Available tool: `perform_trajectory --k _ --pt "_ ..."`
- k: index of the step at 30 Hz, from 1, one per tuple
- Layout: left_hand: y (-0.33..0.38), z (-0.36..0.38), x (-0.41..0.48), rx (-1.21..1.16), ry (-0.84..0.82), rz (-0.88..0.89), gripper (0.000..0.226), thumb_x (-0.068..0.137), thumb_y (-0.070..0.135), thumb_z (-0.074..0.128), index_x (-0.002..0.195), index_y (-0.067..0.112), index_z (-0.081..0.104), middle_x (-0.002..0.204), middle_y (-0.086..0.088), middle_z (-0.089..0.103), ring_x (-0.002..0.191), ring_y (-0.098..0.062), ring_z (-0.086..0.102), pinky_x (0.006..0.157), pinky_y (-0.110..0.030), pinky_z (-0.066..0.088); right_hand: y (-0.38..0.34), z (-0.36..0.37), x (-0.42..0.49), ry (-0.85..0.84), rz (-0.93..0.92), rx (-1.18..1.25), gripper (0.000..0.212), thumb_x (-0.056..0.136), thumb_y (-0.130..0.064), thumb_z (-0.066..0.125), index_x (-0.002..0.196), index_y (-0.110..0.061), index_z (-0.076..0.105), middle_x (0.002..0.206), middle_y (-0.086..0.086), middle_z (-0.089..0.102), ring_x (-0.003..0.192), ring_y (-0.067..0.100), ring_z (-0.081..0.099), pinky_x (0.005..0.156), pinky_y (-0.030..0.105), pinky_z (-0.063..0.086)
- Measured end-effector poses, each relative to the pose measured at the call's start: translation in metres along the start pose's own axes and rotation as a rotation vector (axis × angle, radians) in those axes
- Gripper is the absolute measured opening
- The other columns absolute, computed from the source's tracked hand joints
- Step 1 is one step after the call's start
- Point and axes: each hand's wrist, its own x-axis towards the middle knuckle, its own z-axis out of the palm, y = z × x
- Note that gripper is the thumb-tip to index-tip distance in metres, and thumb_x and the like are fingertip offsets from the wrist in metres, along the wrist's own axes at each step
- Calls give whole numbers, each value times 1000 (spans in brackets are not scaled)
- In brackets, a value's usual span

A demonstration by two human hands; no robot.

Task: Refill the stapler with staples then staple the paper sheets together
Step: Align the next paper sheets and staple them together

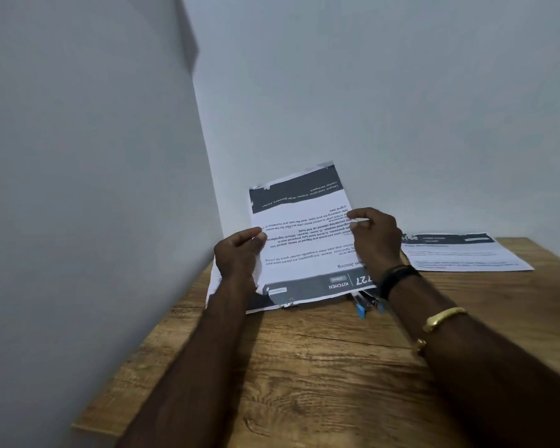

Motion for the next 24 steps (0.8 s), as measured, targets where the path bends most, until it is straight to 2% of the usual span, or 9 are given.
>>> perform_trajectory --k 4,5,7,9,13,16,19,21,24 --pt "-4 15 -7 14 -55 -9 26 82 -8 76 108 -6 73 109 -26 73 98 -36 71 98 -49 57 12 -22 7 27 -22 85 27 90 -8 64 98 -29 80 91 0 79 64 9 63 53 18 49" --pt "-6 18 -8 45 -80 1 24 82 -6 77 106 -3 74 108 -24 74 96 -33 70 94 -44 59 14 -28 8 5 -19 112 28 89 -9 66 100 -30 79 93 -3 79 66 6 64 54 16 50" --pt "-9 23 -10 110 -138 21 21 83 -3 77 102 5 76 105 -20 75 93 -29 70 85 -34 59 18 -36 12 -47 -11 175 29 87 -7 72 103 -29 79 102 -5 79 88 8 72 74 23 60" --pt "-12 30 -13 155 -187 35 21 83 -3 77 101 7 76 100 -16 75 91 -27 69 83 -33 58 22 -44 16 -61 -14 241 31 85 0 74 104 -25 79 107 -2 78 105 13 72 90 32 60" --pt "-16 40 -20 162 -196 66 21 83 -5 76 102 5 76 100 -19 75 92 -29 69 95 -43 58 28 -58 21 -77 6 324 32 84 4 76 104 -20 79 110 3 77 110 16 71 84 24 58" --pt "-18 45 -23 146 -193 55 22 83 -6 76 103 2 76 100 -22 74 92 -30 69 96 -44 57 31 -69 24 -94 51 401 31 82 7 78 100 -19 79 109 8 77 109 19 72 84 24 58" --pt "-20 48 -24 97 -204 0 23 83 -5 76 106 -1 75 91 -16 76 80 -25 73 76 -34 63 31 -76 25 -88 94 455 28 79 5 81 93 -19 79 105 12 78 99 19 73 76 19 58" --pt "-22 48 -25 90 -218 -12 25 84 -4 76 109 -4 73 82 -10 76 66 -15 74 59 -25 60 33 -77 26 -83 110 441 25 79 3 82 94 -17 80 105 16 77 99 22 73 83 27 60" --pt "-24 48 -24 183 -256 34 29 83 -7 75 112 -4 73 78 -8 72 67 -15 71 65 -27 61 35 -79 28 -97 101 421 25 81 5 80 98 -14 79 107 16 76 101 23 72 88 32 59"
